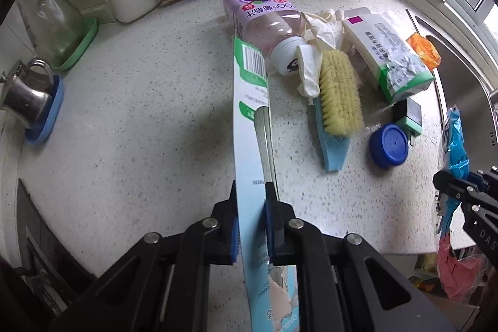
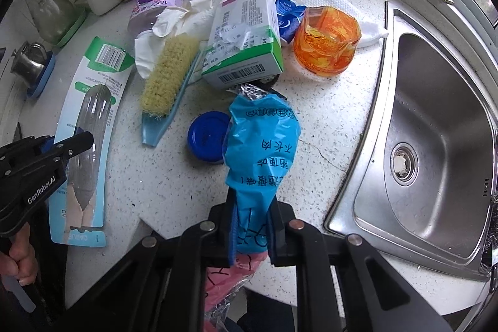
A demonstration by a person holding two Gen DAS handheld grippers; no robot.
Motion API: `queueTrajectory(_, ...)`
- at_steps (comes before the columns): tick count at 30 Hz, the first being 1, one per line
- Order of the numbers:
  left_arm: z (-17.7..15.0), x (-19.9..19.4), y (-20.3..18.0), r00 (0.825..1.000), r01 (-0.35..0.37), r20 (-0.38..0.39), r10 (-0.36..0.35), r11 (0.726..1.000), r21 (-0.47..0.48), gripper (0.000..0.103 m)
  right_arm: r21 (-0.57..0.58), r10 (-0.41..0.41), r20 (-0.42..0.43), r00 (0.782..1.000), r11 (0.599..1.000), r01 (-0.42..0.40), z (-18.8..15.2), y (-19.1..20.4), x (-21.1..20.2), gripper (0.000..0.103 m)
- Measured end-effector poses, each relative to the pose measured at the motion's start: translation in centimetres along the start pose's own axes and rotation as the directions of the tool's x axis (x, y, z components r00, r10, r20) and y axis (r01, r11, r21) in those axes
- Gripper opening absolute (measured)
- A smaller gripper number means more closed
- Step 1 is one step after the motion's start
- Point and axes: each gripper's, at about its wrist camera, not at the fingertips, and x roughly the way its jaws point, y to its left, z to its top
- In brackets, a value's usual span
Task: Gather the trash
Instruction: 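Carry both held items down over the red bucket on the floor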
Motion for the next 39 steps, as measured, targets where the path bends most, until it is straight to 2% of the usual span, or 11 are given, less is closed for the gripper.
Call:
queueTrajectory(7, -3.4, -5.1, -1.1, 0.999, 0.006, 0.051, -0.008, 0.999, 0.043, 0.011, -0.092, 0.016, 0.06, 0.998, 0.996, -0.011, -2.4, 1.1, -3.7, 0.013)
queueTrajectory(15, -7.4, -11.2, -3.8, 0.991, 0.045, 0.121, -0.055, 0.996, 0.078, 0.011, -0.143, 0.073, 0.123, 0.99, 0.988, -0.055, -5.8, 0.0, -7.5, 0.013)
queueTrajectory(18, -8.2, -12.1, -4.7, 0.988, 0.038, 0.144, -0.046, 0.997, 0.064, 0.011, -0.159, 0.103, 0.145, 0.984, 0.984, -0.08, -7.3, -0.4, -8.5, 0.013)
queueTrajectory(23, -11.4, -14.3, -6.5, 0.987, 0.037, 0.158, -0.043, 0.999, 0.038, 0.011, -0.177, 0.154, 0.188, 0.97, 0.977, -0.121, -10.2, -1.5, -10.3, 0.013)
queueTrajectory(31, -17.3, -15.2, -9.9, 0.991, 0.054, 0.124, -0.056, 0.998, 0.02, 0.012, -0.208, 0.198, 0.184, 0.963, 0.965, -0.159, -15.6, -2.9, -10.8, 0.013)
queueTrajectory(39, -22.6, -12.9, -12.2, 0.998, 0.056, 0.033, -0.056, 0.998, 0.003, 0.012, -0.215, 0.21, 0.1, 0.973, 0.959, -0.185, -20.5, -4.1, -8.0, 0.013)
